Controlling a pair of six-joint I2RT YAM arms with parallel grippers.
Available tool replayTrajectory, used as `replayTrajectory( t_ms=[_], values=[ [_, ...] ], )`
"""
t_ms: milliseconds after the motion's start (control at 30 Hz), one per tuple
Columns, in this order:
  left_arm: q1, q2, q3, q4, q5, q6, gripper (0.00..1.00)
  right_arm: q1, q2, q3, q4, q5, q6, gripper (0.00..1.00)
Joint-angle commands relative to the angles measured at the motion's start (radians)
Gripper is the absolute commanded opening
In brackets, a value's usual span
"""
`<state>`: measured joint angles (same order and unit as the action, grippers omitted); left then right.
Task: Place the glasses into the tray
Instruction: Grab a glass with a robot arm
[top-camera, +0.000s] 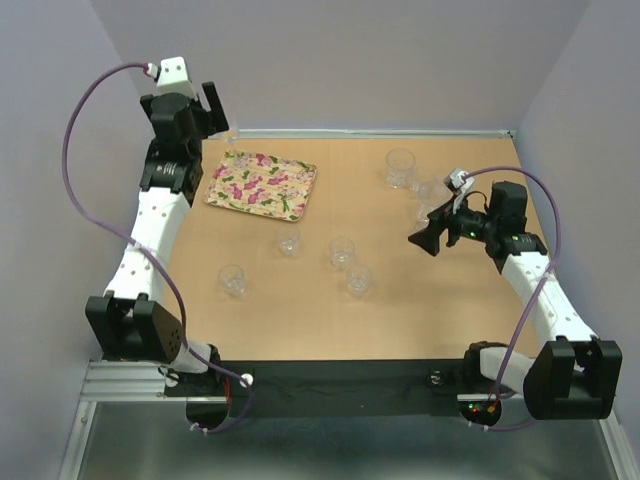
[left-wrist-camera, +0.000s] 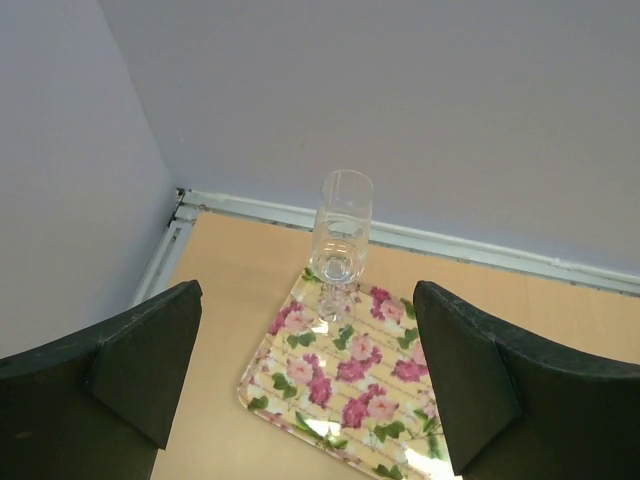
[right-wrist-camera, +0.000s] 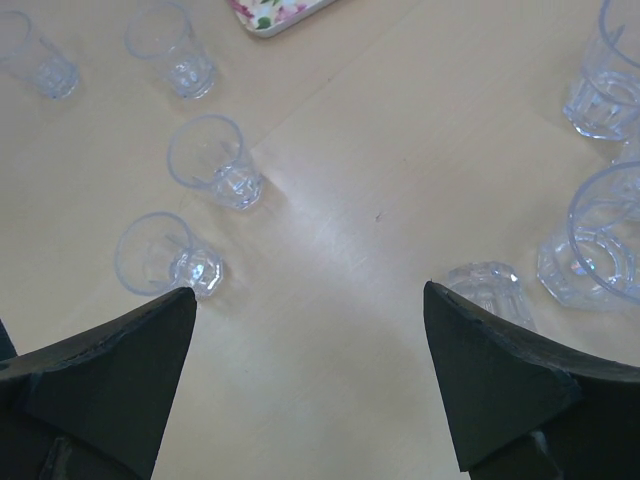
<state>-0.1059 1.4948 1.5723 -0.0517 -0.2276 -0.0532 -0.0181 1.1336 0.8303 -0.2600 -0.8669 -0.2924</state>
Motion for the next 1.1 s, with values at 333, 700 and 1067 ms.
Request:
replayTrajectory(
  t_ms=[333,700,1067],
  values=[
    [0.000,-0.646,-0.713,0.128,0.056,-0.016,0.99,0.017,0.071,0.098,-0.165,-0.294,-0.125,0.99],
    [0.000,-0.857,-0.926,0.136,0.016,0.024,0.99,0.357,0.262,0.308,-0.283,0.046,-0.077,0.97],
    [0.000,-0.867,-0.934,0.150,0.054,0.015,0.99,0.506,0.555,0.552,-0.294,0.364,0.065,0.84]
  ],
)
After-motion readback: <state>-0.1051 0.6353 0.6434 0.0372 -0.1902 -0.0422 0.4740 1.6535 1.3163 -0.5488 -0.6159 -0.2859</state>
